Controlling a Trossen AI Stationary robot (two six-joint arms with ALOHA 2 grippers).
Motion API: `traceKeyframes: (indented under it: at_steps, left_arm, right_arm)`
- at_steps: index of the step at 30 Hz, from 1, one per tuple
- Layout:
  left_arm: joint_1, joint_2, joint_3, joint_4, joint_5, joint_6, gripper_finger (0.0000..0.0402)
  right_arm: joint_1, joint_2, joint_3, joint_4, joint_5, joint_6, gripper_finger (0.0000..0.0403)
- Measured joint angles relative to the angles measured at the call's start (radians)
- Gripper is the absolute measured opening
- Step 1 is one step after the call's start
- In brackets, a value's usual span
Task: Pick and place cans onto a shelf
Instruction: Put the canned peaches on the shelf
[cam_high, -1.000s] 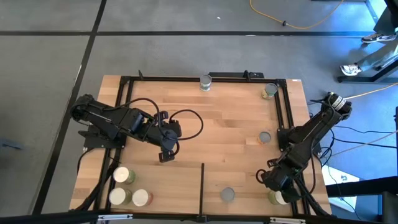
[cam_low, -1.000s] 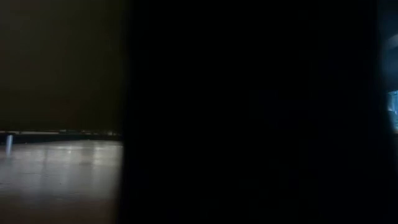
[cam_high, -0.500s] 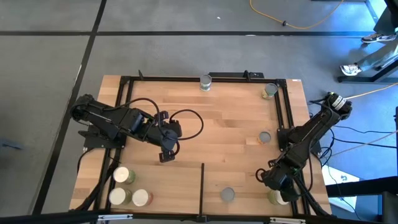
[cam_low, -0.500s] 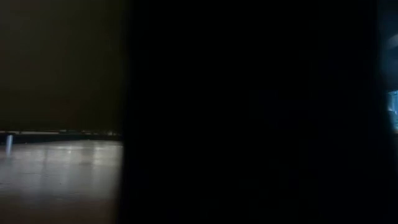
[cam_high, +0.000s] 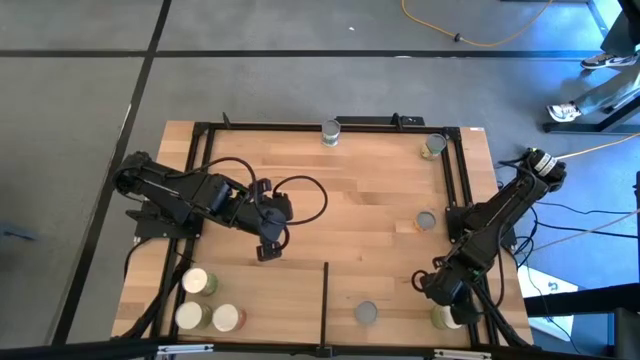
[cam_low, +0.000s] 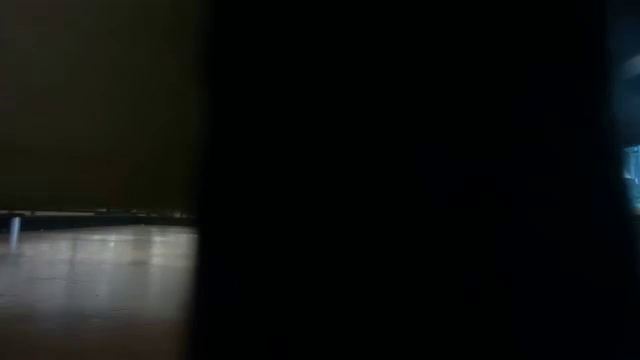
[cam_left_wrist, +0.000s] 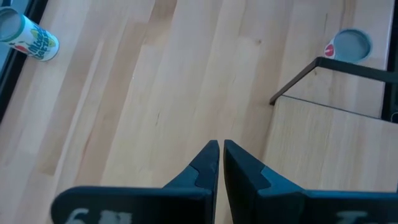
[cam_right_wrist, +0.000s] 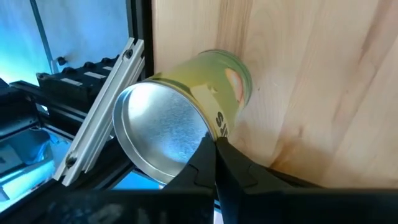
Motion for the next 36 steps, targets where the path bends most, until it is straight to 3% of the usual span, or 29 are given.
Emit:
traceKeyframes:
  at_steps: [6,11,19,30,36]
  left_arm:
    - [0.000,0.000,0.000,0.005,0.000,-0.002,0.0016]
    - [0.000,0.000,0.000,0.005,0.000,-0.002,0.0016]
    - [0.000,0.000,0.000,0.005,0.028,0.003,0.0016]
    - [-0.007,0.000,0.000,0.004,0.031,0.055,0.0016]
    - [-0.009,0.000,0.000,-0.005,0.031,0.057,0.0016]
  right_arm:
    - [-0.022,-0.001,0.012,-0.016,0.011,0.021,0.0002]
    - [-0.067,0.005,0.075,-0.062,0.089,-0.027,0.0001]
    - [-0.169,0.004,0.170,-0.172,0.086,-0.112,0.0000]
    - [-0.408,0.003,0.321,-0.262,0.141,-0.275,0.0000]
    - [-0.587,0.020,0.416,-0.264,0.231,-0.291,0.0000]
